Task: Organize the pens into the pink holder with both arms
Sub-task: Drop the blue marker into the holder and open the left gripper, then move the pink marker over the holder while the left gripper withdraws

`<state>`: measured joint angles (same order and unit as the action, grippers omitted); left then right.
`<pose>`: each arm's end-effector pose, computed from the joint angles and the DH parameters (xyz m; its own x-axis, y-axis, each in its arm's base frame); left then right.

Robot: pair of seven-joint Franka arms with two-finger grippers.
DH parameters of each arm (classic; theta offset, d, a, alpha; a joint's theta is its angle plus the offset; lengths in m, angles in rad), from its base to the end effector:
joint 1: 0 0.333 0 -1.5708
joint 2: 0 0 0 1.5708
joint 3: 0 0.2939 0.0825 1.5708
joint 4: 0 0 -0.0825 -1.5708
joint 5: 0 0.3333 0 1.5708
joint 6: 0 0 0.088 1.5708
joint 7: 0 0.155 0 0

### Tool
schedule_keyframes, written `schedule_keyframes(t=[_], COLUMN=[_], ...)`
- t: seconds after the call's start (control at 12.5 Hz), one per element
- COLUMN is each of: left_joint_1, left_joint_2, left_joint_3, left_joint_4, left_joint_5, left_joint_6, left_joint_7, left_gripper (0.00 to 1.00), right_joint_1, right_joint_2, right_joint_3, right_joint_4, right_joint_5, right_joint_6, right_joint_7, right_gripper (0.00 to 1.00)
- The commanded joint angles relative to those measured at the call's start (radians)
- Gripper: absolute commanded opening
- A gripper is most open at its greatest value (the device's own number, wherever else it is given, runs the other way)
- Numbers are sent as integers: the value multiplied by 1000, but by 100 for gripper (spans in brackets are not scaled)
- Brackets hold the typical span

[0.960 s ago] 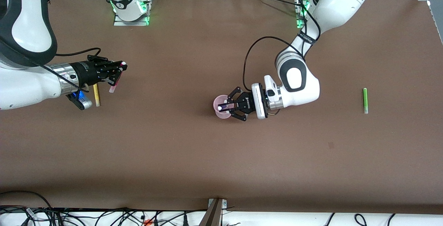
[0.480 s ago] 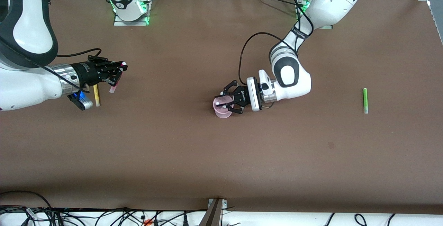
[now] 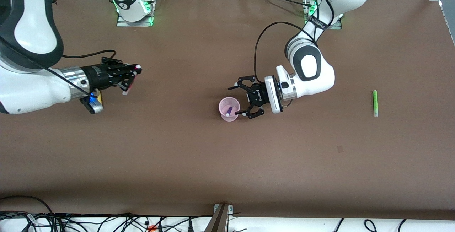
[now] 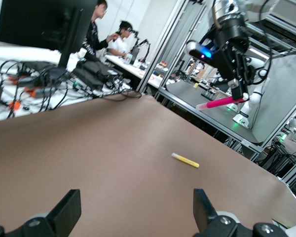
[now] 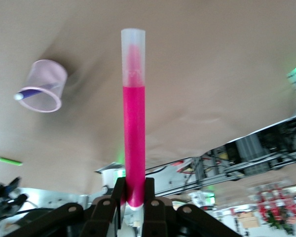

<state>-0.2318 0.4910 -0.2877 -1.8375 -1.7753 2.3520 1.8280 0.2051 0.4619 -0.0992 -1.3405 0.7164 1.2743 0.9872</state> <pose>0.5429 -0.3477 0.2911 0.5312 -0.1295 0.8373 -0.8233 -0.3119 0.4742 0.5382 0.1819 0.4225 0.4230 -0.5116 -0.7479 -0.7455 -0.6657 0.0338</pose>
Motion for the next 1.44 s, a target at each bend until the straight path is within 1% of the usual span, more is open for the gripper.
schedule_keyframes(t=[0.0,0.16,0.32,0.4,0.56,0.64,0.72,0.88,0.96,1.04,1.12,1.28,1.36], left_joint_1=[69,133,225,274,347,371,391,396,387,379,368,361,359], left_joint_2=[-20,-23,-23,-23,-25,-25,-25,-22,-22,-22,-22,-23,-25], left_joint_3=[-1,-2,1,1,2,2,7,7,7,1,-2,1,1], left_joint_4=[-65,-43,-25,-5,33,67,120,248,289,311,314,325,357], left_joint_5=[115,308,463,552,753,852,963,1203,1329,1432,1502,1629,1716], left_joint_6=[-5,-37,-168,-239,-357,-408,-487,-609,-634,-655,-658,-659,-662], left_joint_7=[-62,-127,-183,-235,-445,-538,-644,-865,-974,-1077,-1161,-1280,-1327], left_gripper=[100,100,100,100,100,100,100,100,100,100,100,100,100], right_joint_1=[112,164,204,226,276,301,321,355,367,370,373,375,379], right_joint_2=[33,85,121,139,170,190,207,236,247,257,268,290,305], right_joint_3=[-1,-1,1,1,-1,-1,-1,1,1,1,-1,-1,-1], right_joint_4=[-32,-46,-51,-51,-66,-66,-66,-68,-66,-66,-65,-65,-65], right_joint_5=[150,297,365,415,509,540,566,612,626,641,656,684,705], right_joint_6=[145,227,292,322,411,449,488,548,571,592,602,603,623], right_joint_7=[137,166,165,166,165,165,163,154,148,143,119,64,50], right_gripper=[0,0,0,0,0,0,0,0,0,0,0,0,0])
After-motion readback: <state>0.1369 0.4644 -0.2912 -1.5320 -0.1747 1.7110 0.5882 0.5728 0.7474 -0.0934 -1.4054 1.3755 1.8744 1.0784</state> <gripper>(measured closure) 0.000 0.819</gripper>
